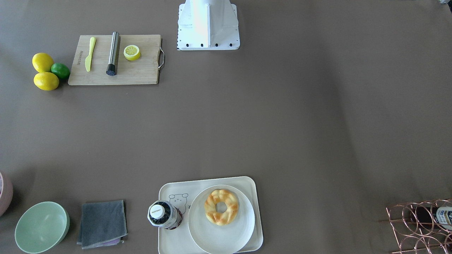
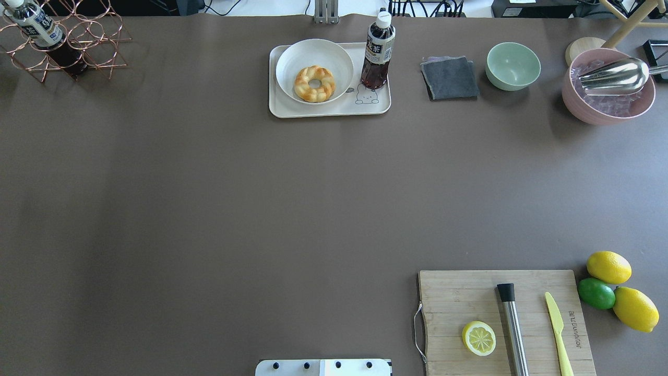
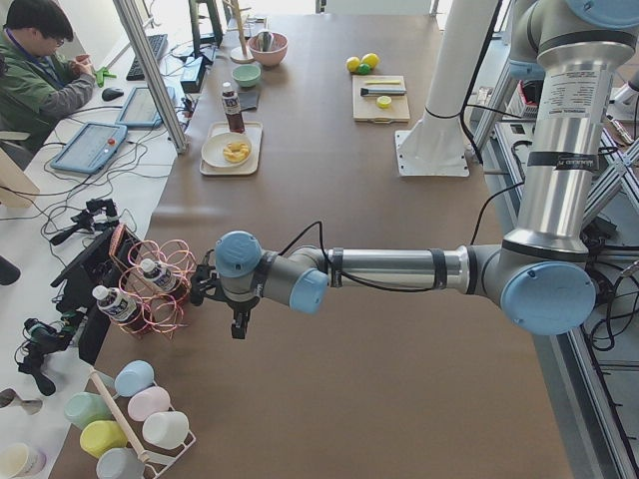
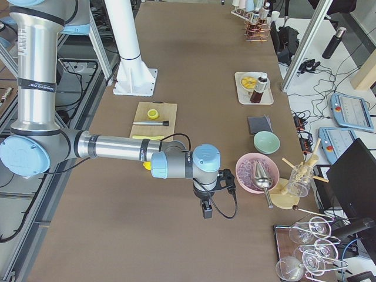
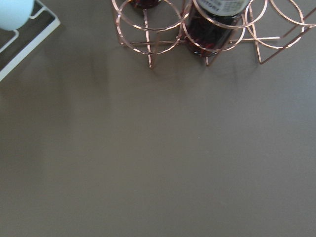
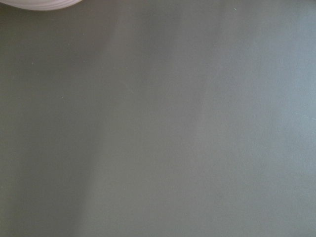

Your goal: Place donut on tray

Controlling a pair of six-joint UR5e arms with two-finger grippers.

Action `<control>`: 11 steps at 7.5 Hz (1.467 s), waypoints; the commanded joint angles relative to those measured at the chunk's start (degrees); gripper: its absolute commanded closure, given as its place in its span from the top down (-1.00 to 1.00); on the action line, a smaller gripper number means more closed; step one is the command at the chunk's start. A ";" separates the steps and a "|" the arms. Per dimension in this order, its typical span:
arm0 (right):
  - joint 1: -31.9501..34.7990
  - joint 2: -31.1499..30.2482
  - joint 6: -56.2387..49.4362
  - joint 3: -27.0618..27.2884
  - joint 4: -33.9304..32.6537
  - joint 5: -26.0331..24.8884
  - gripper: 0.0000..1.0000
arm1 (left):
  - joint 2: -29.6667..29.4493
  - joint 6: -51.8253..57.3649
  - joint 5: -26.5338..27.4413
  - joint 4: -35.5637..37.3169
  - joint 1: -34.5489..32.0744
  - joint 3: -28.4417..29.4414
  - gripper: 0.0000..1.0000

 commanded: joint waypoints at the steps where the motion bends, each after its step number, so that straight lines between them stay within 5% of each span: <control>1: 0.00 0.15 0.21 -0.03 0.01 -0.48 1.00 | 3.58 5.60 -2.16 1.06 -5.21 -0.83 0.98; 5: -0.09 0.24 0.04 -0.55 0.09 -0.48 1.00 | 2.79 9.45 -2.01 13.08 -5.67 -4.87 0.98; 11: -0.09 0.15 -0.14 -0.73 0.18 -1.54 1.00 | 5.35 13.61 -2.43 12.75 -7.87 -4.79 0.98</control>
